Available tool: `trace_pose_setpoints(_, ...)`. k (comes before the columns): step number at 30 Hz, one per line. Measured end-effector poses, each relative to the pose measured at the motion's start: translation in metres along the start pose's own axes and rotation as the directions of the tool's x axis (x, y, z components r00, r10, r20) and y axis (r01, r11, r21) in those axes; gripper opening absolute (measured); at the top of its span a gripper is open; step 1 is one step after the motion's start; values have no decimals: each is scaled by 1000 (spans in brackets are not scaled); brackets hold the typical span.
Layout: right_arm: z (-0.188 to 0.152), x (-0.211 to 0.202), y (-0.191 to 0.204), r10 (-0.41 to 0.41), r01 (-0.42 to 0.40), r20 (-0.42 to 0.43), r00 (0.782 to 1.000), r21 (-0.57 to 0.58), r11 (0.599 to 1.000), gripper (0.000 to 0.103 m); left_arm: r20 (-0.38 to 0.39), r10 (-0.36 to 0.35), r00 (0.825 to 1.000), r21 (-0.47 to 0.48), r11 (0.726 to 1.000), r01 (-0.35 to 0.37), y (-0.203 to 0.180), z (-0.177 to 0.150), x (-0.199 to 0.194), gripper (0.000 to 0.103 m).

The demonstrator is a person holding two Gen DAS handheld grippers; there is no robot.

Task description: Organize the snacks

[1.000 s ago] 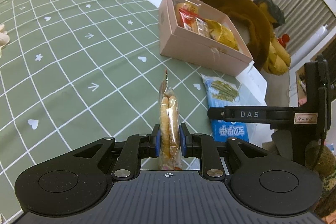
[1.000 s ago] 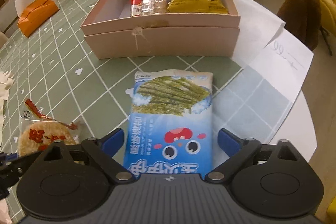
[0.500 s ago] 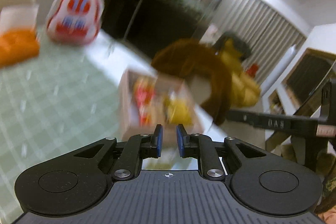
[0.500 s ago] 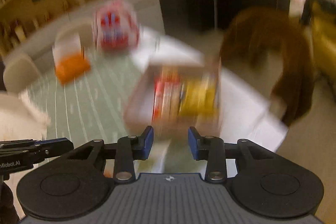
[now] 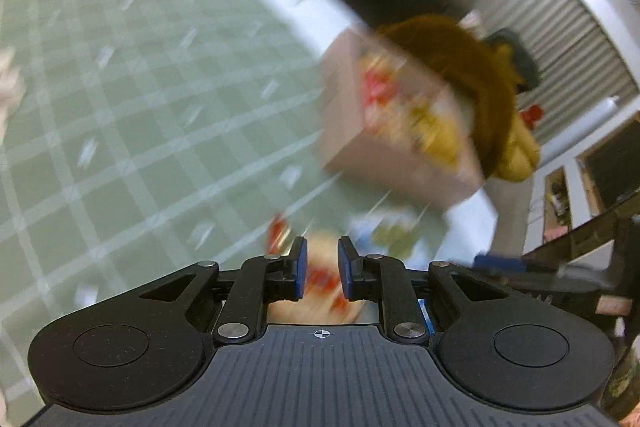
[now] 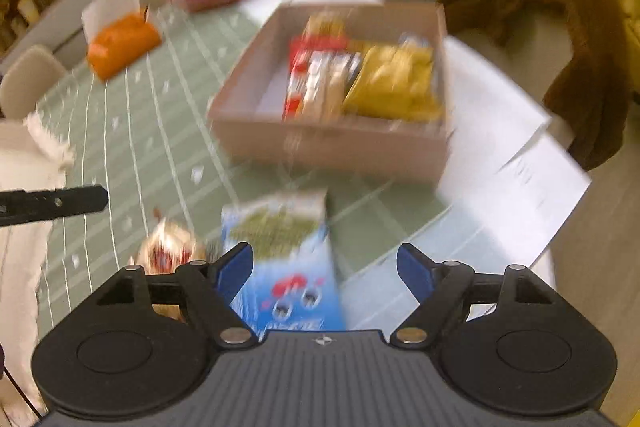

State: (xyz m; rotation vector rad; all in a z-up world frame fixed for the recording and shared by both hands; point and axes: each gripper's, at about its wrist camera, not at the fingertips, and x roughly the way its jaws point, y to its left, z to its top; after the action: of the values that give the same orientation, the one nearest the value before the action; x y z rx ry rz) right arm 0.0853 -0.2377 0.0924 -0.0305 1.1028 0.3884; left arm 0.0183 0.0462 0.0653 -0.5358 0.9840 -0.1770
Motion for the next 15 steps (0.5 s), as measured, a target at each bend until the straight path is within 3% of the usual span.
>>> trace_pose_setpoints(5, -1, 17, 22, -20, 20, -2, 1000, -54, 998, 80, -72, -20, 997, -71, 997, 15, 15, -20, 8, 22)
trace_pose_setpoints(10, 19, 39, 46, -86, 92, 62, 994, -97, 991, 80, -63, -15, 998, -117, 993, 8, 17, -31, 14, 23)
trace_pose_setpoints(15, 14, 52, 63, -77, 79, 19, 997, -140, 987, 79, -20, 4, 1000, -129, 992, -7, 22, -25, 21, 24)
